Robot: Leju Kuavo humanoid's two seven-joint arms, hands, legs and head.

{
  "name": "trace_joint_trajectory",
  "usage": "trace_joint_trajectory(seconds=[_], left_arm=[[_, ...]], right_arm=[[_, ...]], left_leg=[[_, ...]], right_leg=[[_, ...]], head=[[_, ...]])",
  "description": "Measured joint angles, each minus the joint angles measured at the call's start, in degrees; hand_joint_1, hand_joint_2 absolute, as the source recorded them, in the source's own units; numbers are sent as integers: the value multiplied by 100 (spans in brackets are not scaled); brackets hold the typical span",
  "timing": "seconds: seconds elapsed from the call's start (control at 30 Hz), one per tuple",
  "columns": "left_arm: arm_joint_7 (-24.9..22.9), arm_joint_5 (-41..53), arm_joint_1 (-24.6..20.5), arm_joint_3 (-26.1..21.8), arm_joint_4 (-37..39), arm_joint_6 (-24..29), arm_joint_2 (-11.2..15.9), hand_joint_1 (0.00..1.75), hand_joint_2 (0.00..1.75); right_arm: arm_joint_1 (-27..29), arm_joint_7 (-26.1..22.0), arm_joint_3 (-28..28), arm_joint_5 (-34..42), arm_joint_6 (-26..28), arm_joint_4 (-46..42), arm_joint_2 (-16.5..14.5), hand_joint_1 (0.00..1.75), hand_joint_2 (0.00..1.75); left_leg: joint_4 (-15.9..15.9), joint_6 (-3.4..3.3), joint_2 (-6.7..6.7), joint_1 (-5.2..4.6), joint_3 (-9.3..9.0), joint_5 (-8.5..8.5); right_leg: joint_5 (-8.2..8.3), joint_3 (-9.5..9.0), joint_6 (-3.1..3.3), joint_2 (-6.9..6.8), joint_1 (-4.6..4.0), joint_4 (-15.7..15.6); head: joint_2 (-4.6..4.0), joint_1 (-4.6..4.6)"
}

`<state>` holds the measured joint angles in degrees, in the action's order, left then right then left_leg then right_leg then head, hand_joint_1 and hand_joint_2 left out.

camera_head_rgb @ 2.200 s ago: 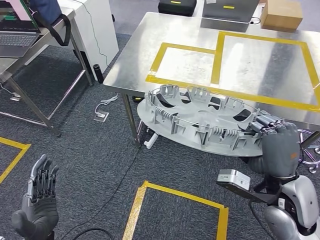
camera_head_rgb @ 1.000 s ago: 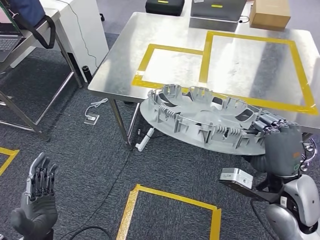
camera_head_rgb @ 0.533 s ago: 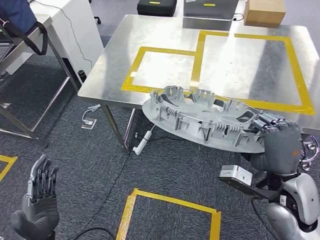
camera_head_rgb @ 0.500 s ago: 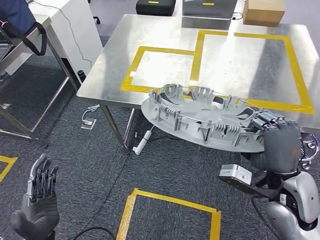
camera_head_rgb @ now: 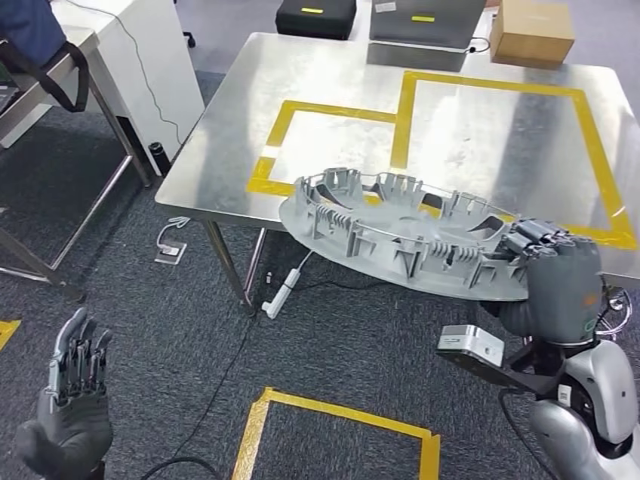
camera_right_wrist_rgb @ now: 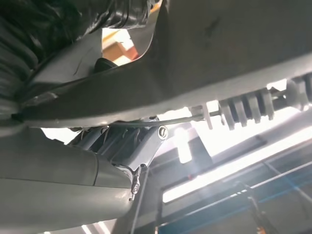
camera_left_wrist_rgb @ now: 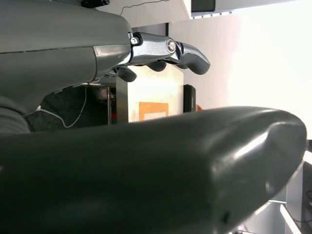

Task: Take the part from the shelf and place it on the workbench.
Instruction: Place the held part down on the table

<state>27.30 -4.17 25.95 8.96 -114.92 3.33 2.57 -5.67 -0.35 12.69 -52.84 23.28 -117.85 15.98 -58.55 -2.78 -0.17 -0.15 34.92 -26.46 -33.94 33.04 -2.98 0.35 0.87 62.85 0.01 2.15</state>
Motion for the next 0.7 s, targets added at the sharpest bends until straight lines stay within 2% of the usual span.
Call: trace_joint_trajectory(seconds=[0.07, 0.1, 0.13, 0.17, 0.2, 0.23, 0.27, 0.3, 0.33, 0.4, 0.47, 0.5, 0.57, 0.6, 0.63, 0.67, 0.7], left_arm=[[0, -3, -10, -4, 1, -2, -7, 0, 0], [0, -4, -9, -4, 1, -3, -9, 0, 0], [0, -4, -7, -5, 2, -3, -10, 0, 0], [0, -5, -6, -6, 2, -3, -11, 0, 0], [0, -5, -4, -7, 2, -3, -11, 0, 0], [0, -5, -4, -8, 2, -3, -12, 0, 0], [0, -6, -5, -9, 2, -3, -12, 0, 0], [0, -6, -4, -10, 2, -3, -12, 0, 0], [1, -6, -3, -10, 2, -3, -12, 0, 0], [2, -7, -6, -10, 2, -3, -11, 0, 0], [4, -8, -11, -9, 1, -3, -11, 0, 0], [7, -9, -13, -9, 1, -3, -12, 0, 0], [12, -14, -10, -9, 2, -3, -14, 0, 0], [13, -18, -7, -9, 3, -3, -14, 0, 0], [14, -22, -4, -9, 3, -3, -14, 0, 0], [14, -25, -1, -9, 4, -3, -14, 0, 0], [15, -26, 0, -10, 4, -3, -14, 0, 0]], right_arm=[[-18, 2, -2, 3, -2, 3, 0, 175, 175], [-20, 4, -4, 3, -4, 5, 0, 175, 175], [-19, 8, -5, 3, -6, 8, 0, 175, 175], [-18, 12, -7, 4, -10, 11, 0, 175, 175], [-18, 15, -9, 4, -14, 14, 0, 175, 175], [-18, 18, -10, 5, -17, 17, 0, 175, 175], [-23, 19, -12, 6, -19, 21, 0, 175, 175], [-29, 19, -13, 5, -20, 25, 0, 175, 175], [-34, 18, -14, 5, -20, 28, 0, 175, 175], [-34, 20, -19, 3, -20, 29, 0, 175, 175], [-29, 28, -30, 2, -22, 28, 0, 175, 175], [-30, 30, -34, 4, -24, 28, 0, 175, 175], [-36, 26, -39, 22, -30, 28, 0, 175, 175], [-37, 26, -39, 34, -33, 29, 0, 175, 175], [-37, 26, -39, 46, -38, 30, 0, 175, 175], [-36, 26, -39, 58, -42, 30, 0, 175, 175], [-35, 23, -39, 70, -46, 31, 0, 175, 175]], left_leg=[[9, -22, 1, 3, -35, -39], [8, -24, 2, 3, -60, -66], [8, -20, 1, 5, -97, -97], [6, -10, -1, 10, -150, -136], [3, 7, -3, 15, -213, -181], [1, 31, -6, 18, -267, -226], [-17, 61, -10, 9, -298, -266], [-32, 89, -12, -2, -303, -290], [-42, 113, -12, -14, -295, -300], [-53, 153, -7, -21, -288, -326], [-215, 205, -1, -15, -244, -441], [-469, 236, 1, -6, -126, -564], [-1259, 282, 1, 16, 296, -849], [-1599, 291, 0, 25, 505, -928], [-1758, 289, 0, 27, 631, -896], [-1684, 274, 0, 26, 646, -741], [-1390, 242, -1, 21, 554, -487]], right_leg=[[-259, 450, -32, -3, -1, 750], [-300, 660, -48, -4, 1, 1043], [-218, 772, -60, -6, 4, 1136], [-8, 764, -69, -11, 8, 990], [278, 653, -76, -22, 17, 648], [494, 510, -80, -39, 21, 285], [629, 352, -71, -50, 21, -52], [664, 253, -41, -57, 15, -245], [620, 209, -3, -53, 4, -306], [587, 173, 87, -36, 3, -341], [557, 115, 157, -36, 24, -365], [541, 81, 191, -40, 35, -375], [501, 38, 234, -42, 32, -376], [481, 15, 242, -39, 28, -376], [458, -14, 244, -34, 23, -376], [432, -53, 242, -26, 19, -376], [403, -102, 237, -19, 12, -376]], head=[[-1, 14], [-1, 15], [-1, 15], [-1, 16], [-1, 17], [-1, 17], [0, 21], [0, 21], [1, 13], [1, -3], [0, -26], [0, -38], [-1, -53], [-1, -52], [-1, -53], [-1, -54], [-1, -54]])
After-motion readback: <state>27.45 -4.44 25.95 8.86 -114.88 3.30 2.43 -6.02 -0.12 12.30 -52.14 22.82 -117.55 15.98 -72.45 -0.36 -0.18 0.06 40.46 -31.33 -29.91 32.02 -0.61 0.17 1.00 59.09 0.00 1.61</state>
